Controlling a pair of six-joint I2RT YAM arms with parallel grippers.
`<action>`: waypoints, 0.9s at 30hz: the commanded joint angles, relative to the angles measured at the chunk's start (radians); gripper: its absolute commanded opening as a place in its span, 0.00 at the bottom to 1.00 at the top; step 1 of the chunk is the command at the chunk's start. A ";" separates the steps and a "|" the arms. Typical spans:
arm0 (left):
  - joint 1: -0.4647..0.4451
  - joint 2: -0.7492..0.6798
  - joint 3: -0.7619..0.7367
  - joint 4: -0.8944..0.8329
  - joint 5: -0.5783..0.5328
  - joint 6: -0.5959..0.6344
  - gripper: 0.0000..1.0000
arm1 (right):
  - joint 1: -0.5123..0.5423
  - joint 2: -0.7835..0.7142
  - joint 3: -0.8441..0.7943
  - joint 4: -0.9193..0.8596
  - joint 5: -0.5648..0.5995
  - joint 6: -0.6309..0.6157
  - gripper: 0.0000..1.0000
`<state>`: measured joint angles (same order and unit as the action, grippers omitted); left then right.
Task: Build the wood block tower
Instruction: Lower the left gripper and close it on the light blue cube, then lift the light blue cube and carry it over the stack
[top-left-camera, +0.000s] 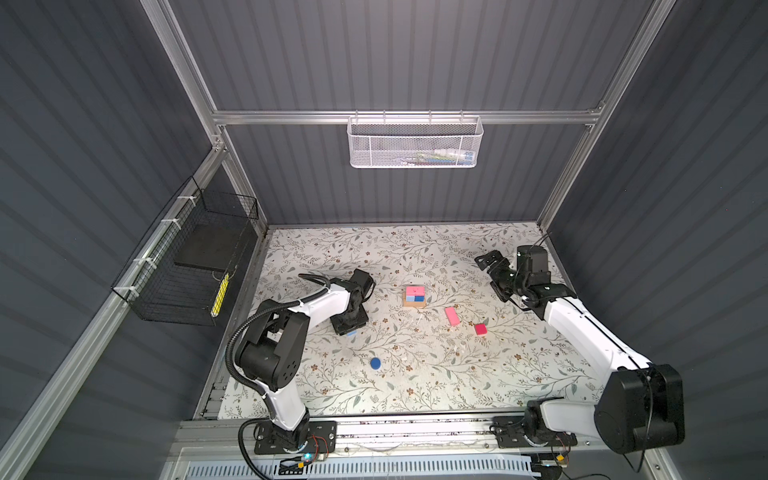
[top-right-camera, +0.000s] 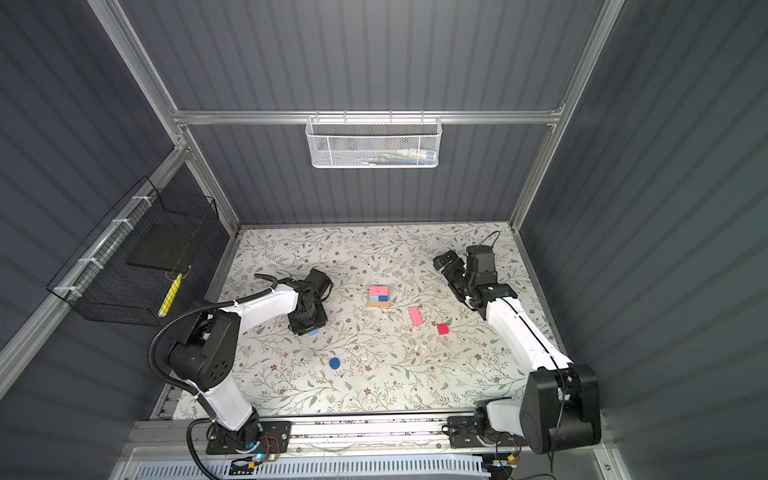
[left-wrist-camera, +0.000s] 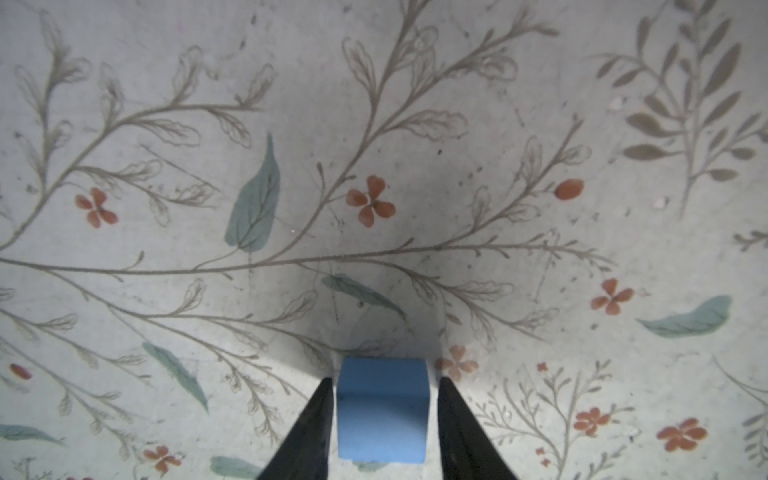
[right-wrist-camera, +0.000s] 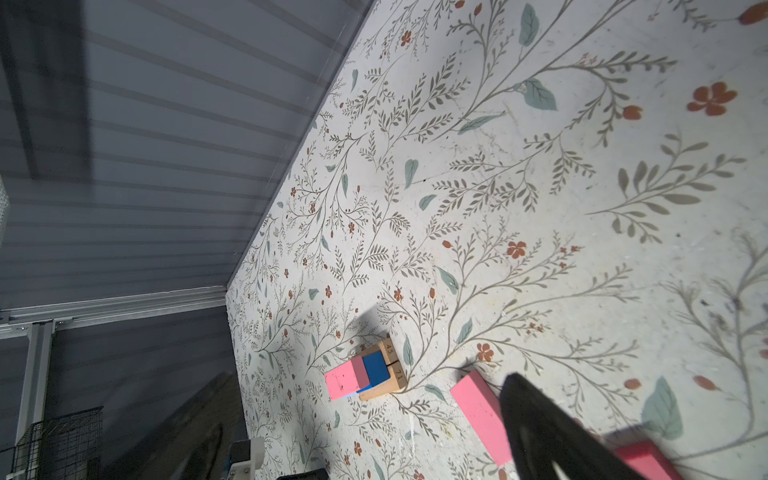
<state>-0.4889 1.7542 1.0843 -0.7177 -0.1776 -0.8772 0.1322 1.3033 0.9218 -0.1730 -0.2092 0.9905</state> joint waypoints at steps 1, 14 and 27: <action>0.006 -0.033 -0.017 -0.007 0.010 -0.017 0.41 | 0.004 -0.004 0.003 0.001 0.005 -0.005 0.99; 0.006 -0.031 -0.035 0.008 0.026 -0.017 0.34 | 0.004 -0.008 0.000 0.001 0.001 -0.006 0.99; 0.006 -0.061 0.014 -0.027 0.024 0.035 0.13 | 0.004 -0.006 0.000 0.004 0.003 -0.007 0.99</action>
<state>-0.4889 1.7271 1.0611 -0.7059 -0.1593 -0.8722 0.1322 1.3033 0.9218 -0.1726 -0.2096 0.9905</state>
